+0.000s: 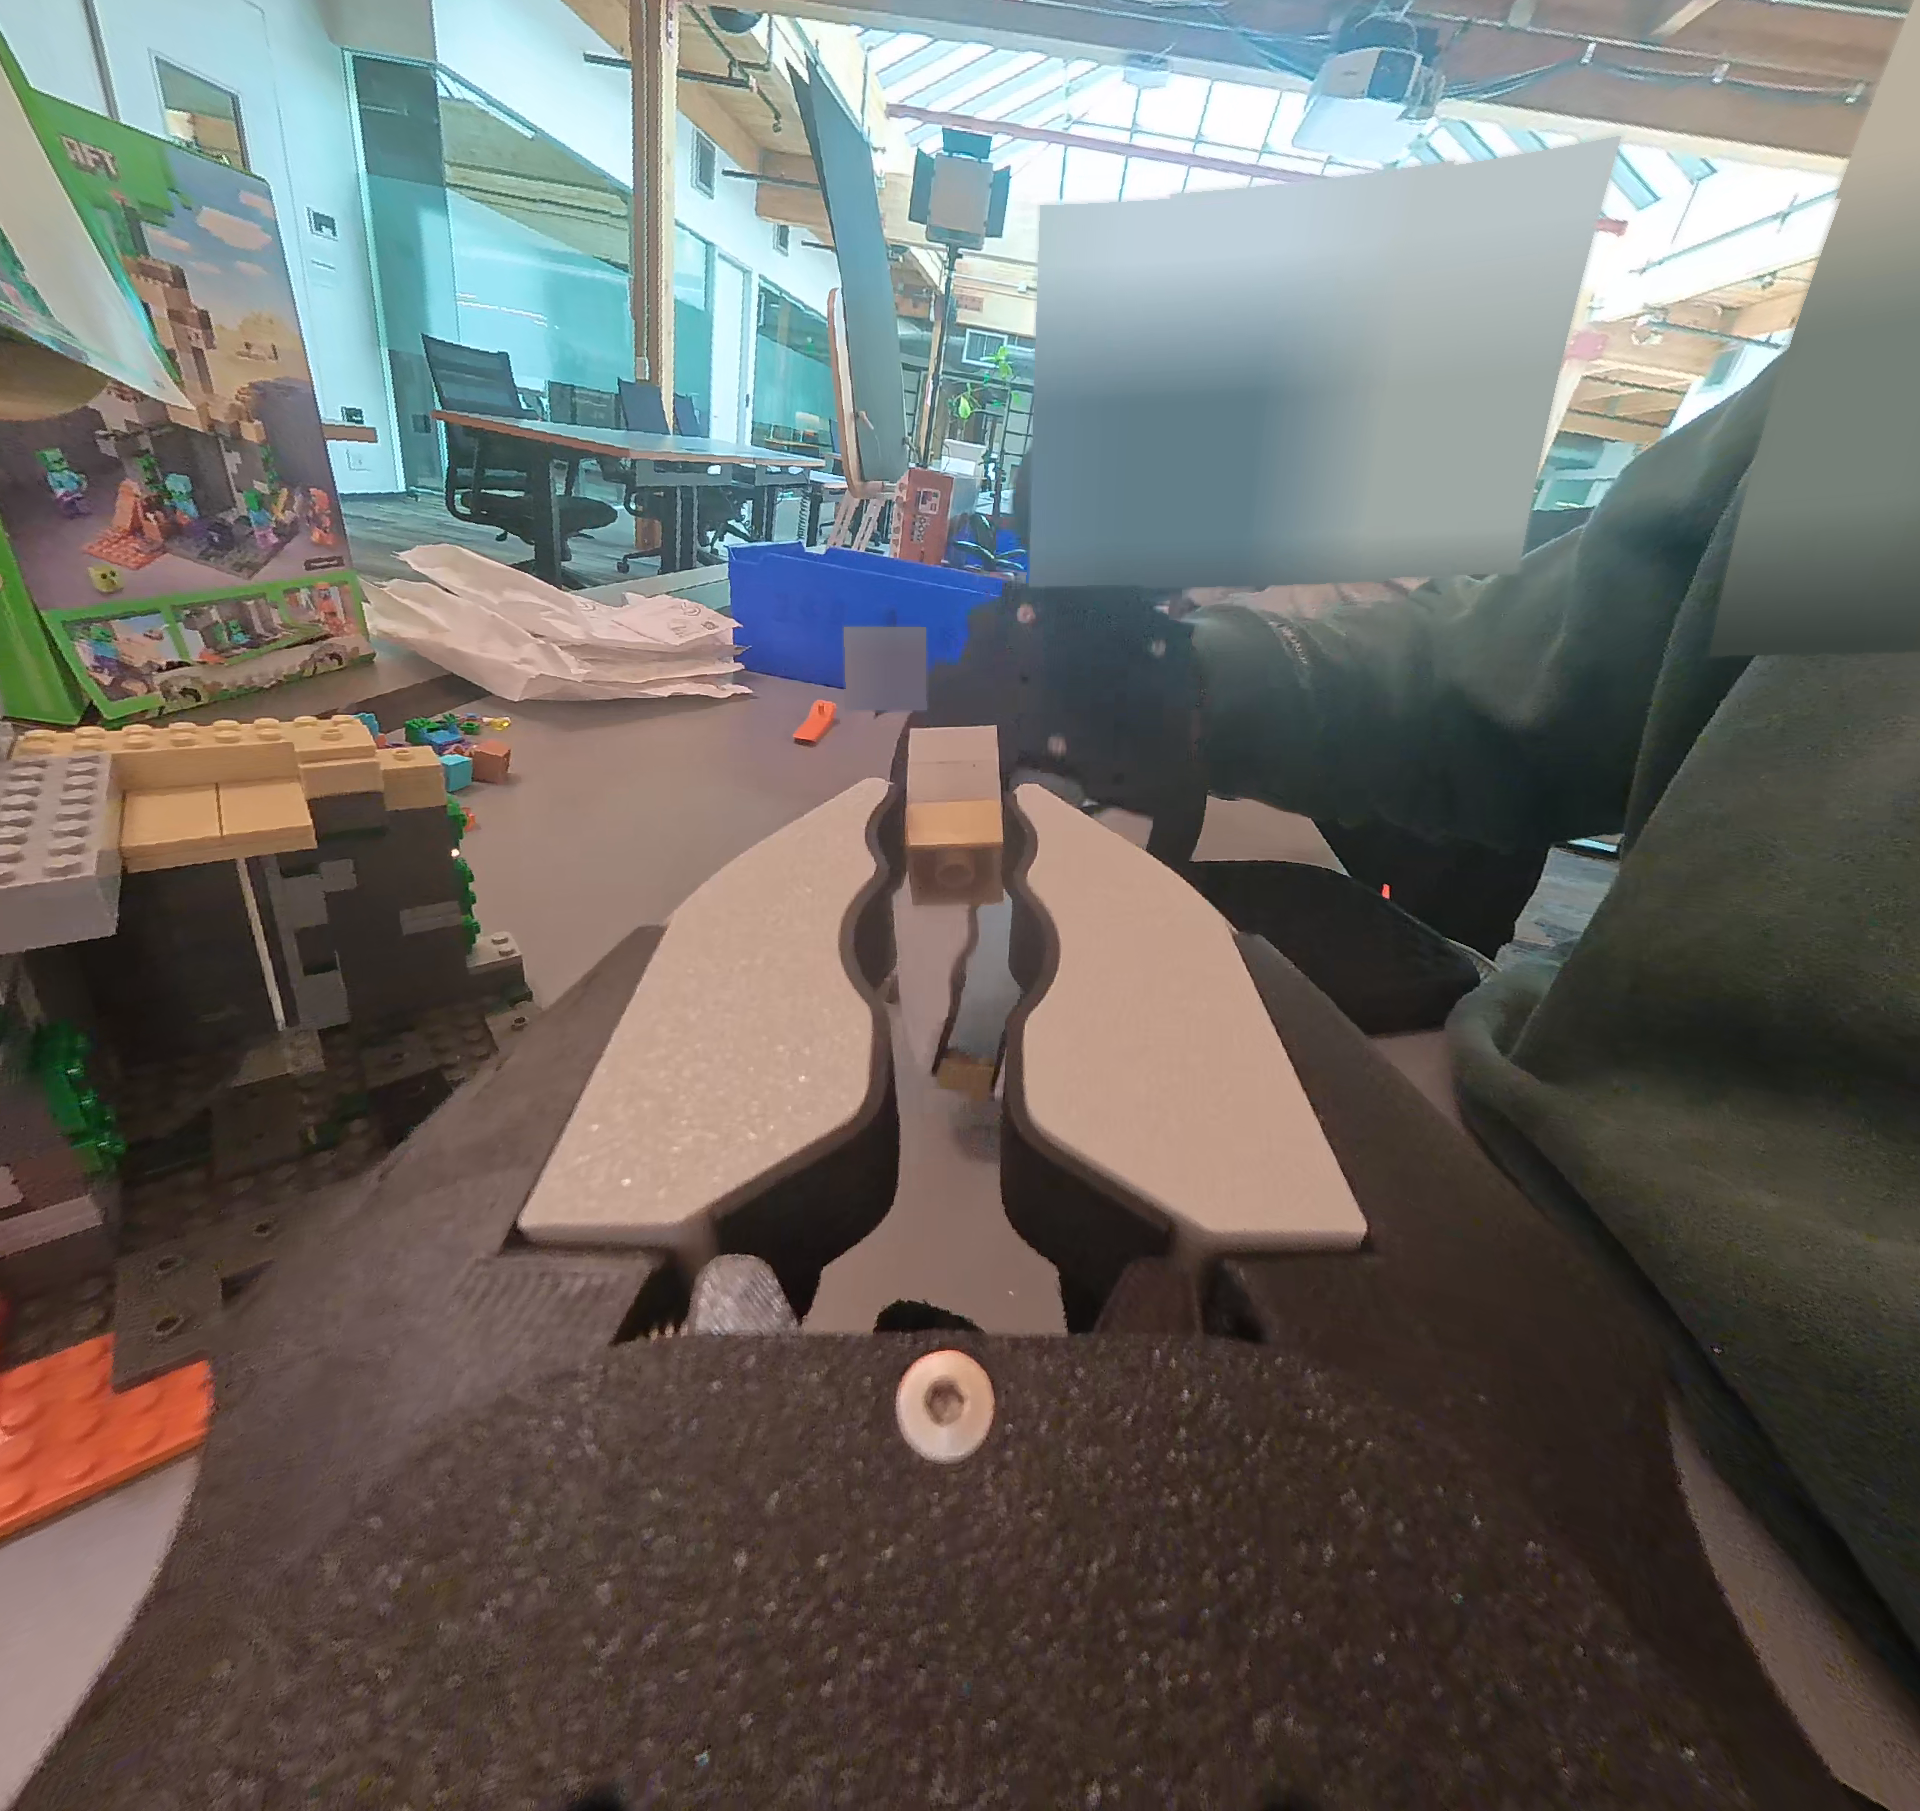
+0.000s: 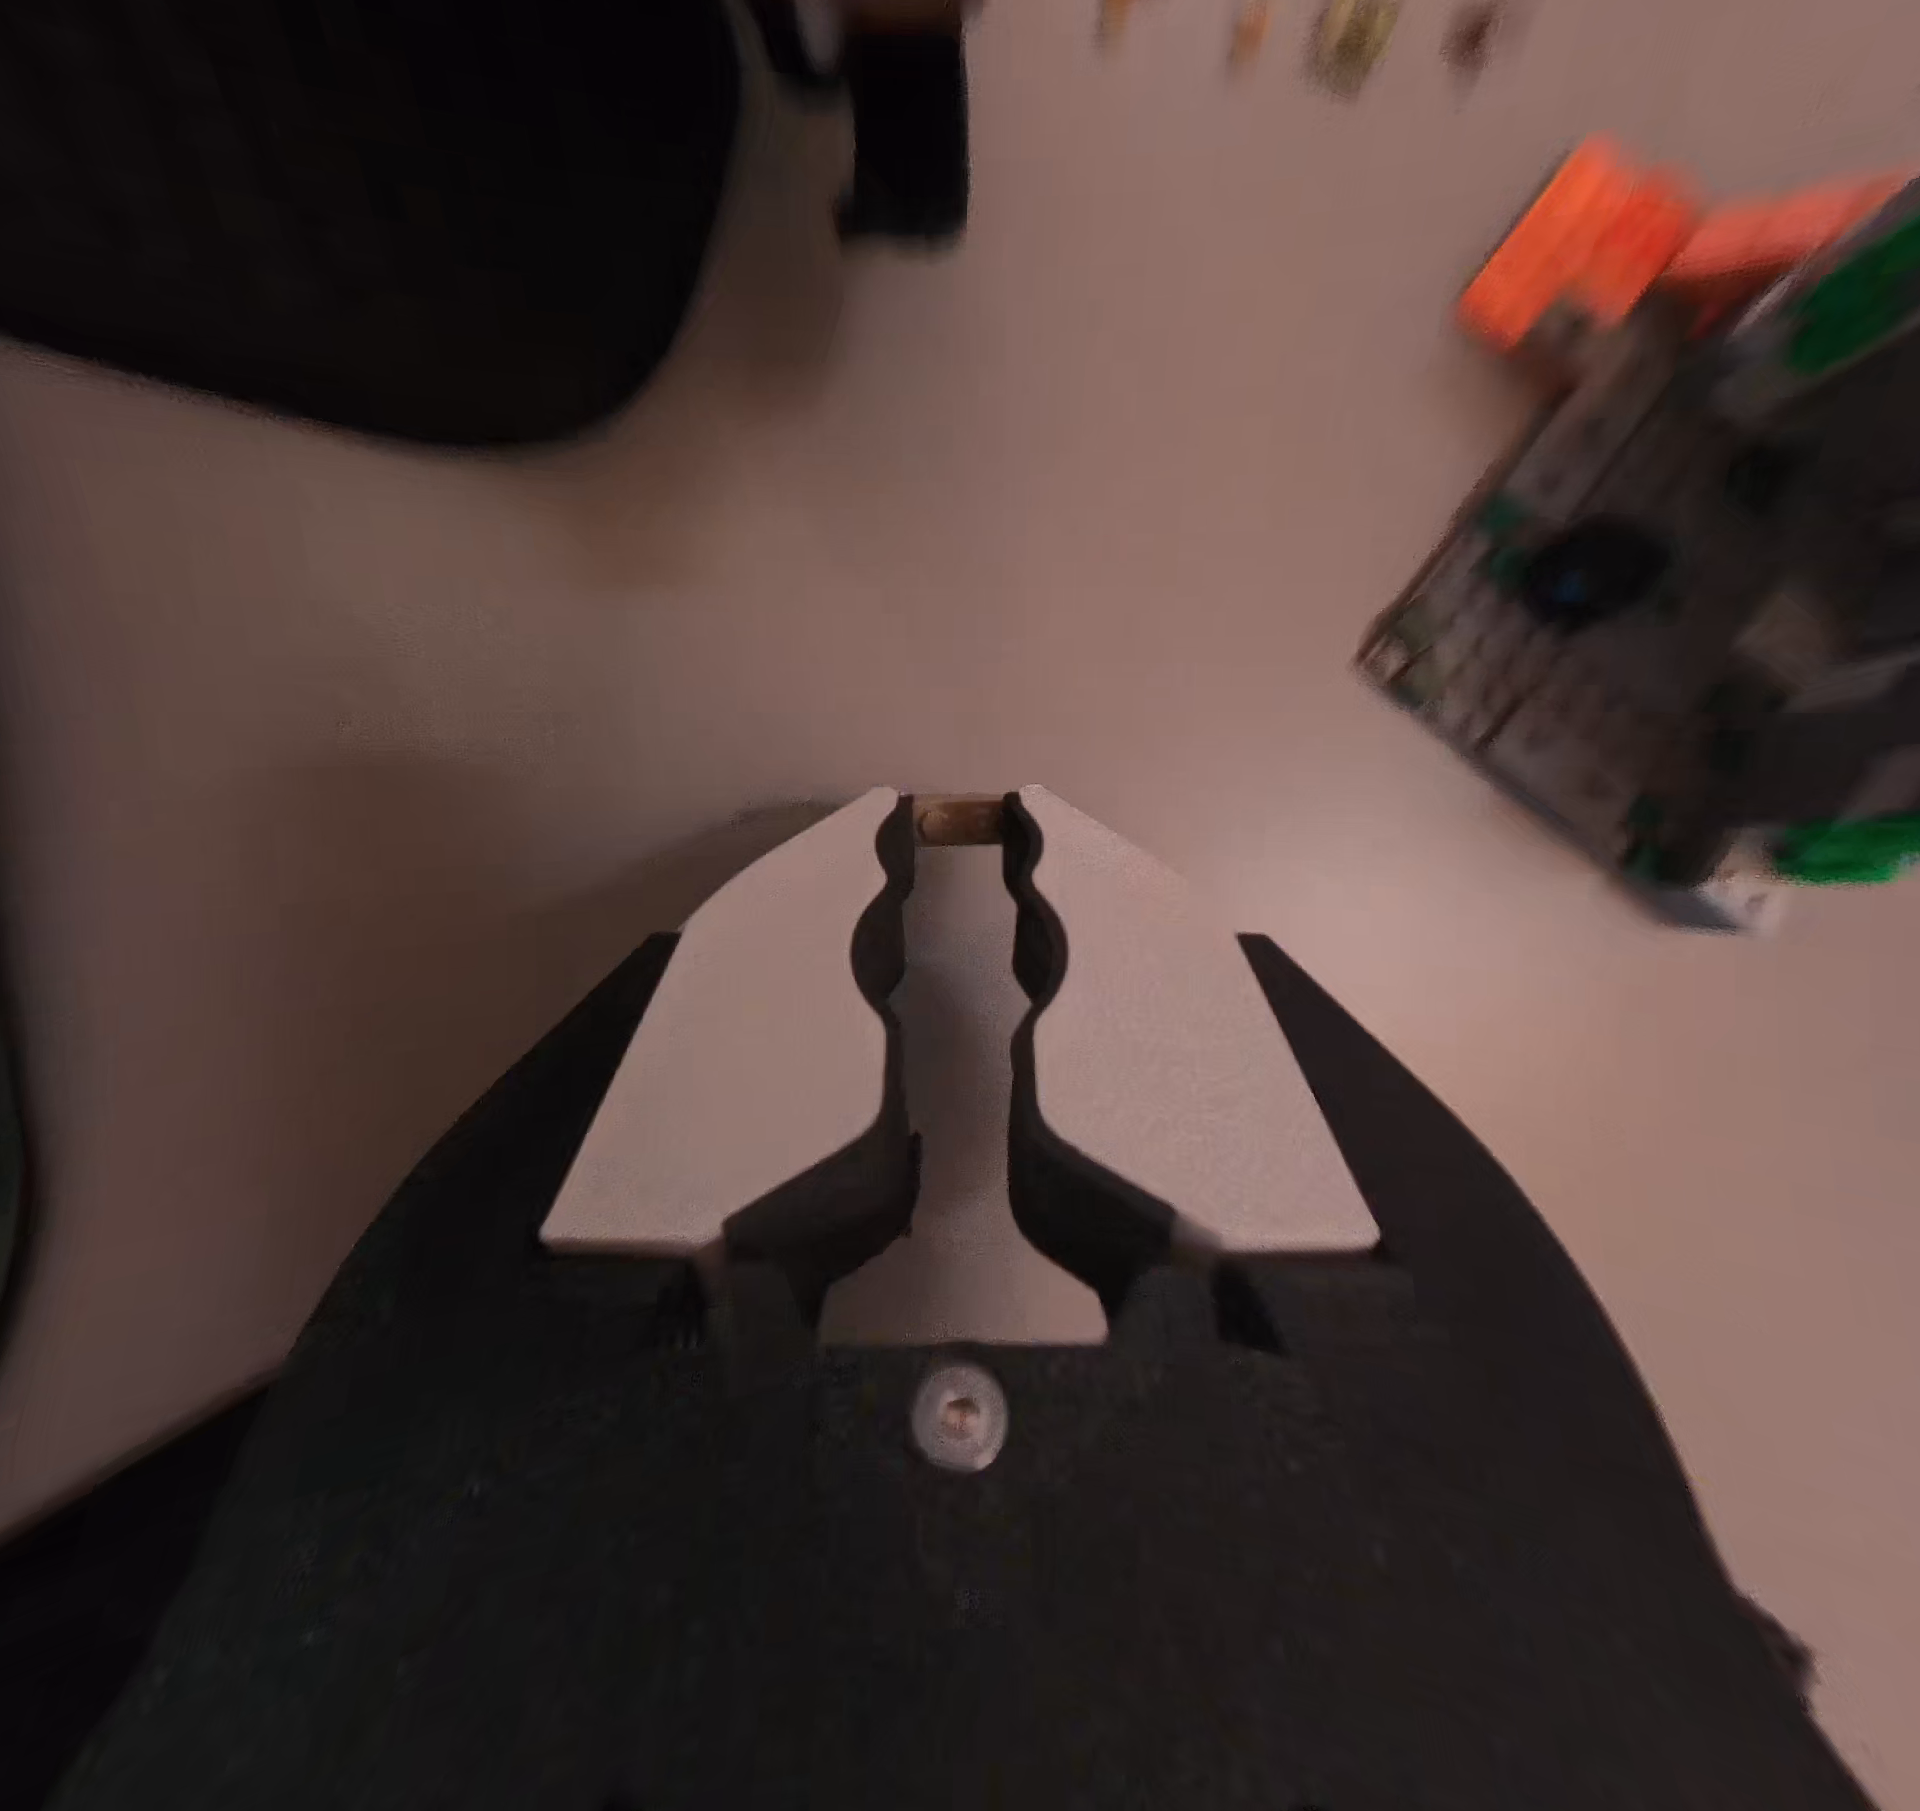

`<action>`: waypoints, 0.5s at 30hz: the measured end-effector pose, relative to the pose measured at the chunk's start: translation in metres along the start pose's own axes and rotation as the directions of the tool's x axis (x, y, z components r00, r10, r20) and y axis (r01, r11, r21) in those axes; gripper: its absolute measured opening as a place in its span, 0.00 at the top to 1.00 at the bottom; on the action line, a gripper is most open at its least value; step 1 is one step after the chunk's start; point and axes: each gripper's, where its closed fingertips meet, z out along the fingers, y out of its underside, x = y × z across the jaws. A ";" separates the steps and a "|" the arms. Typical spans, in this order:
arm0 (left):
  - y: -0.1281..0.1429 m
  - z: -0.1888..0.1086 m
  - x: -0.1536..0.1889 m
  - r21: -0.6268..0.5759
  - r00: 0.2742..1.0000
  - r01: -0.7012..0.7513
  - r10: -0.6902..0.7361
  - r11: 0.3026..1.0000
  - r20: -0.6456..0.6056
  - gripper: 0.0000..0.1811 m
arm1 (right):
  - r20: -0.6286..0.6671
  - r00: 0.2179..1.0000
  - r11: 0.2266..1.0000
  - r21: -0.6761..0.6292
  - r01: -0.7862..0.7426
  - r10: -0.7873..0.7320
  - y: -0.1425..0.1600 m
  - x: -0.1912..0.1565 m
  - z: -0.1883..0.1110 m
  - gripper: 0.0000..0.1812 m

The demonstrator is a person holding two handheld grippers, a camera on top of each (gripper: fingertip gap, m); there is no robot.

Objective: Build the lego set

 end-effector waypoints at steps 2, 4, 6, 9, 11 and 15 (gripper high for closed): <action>0.000 0.000 0.001 0.003 1.000 0.002 -0.002 1.000 -0.006 0.91 | -0.016 1.000 0.975 0.222 0.011 -0.008 -0.025 0.003 -0.020 0.91; 0.000 0.001 0.003 0.006 1.000 0.005 -0.005 1.000 -0.017 0.91 | -0.014 1.000 0.873 0.487 0.018 -0.012 -0.056 0.001 -0.049 0.91; -0.001 0.002 0.006 0.012 1.000 -0.002 0.002 1.000 -0.029 0.91 | 0.008 1.000 0.767 0.642 -0.009 0.006 -0.075 0.001 -0.074 0.91; -0.002 0.003 0.010 0.019 0.999 -0.022 0.023 1.000 -0.039 0.91 | 0.039 0.999 0.694 0.719 -0.040 0.017 -0.085 0.002 -0.087 0.91; -0.003 0.003 0.012 0.022 0.999 -0.031 0.032 0.999 -0.044 0.91 | 0.047 0.999 0.691 0.721 -0.046 0.018 -0.087 0.001 -0.084 0.91; -0.001 0.004 0.015 0.011 0.997 -0.045 0.045 0.999 -0.057 0.91 | 0.045 0.999 0.688 0.724 -0.045 0.019 -0.090 0.000 -0.078 0.91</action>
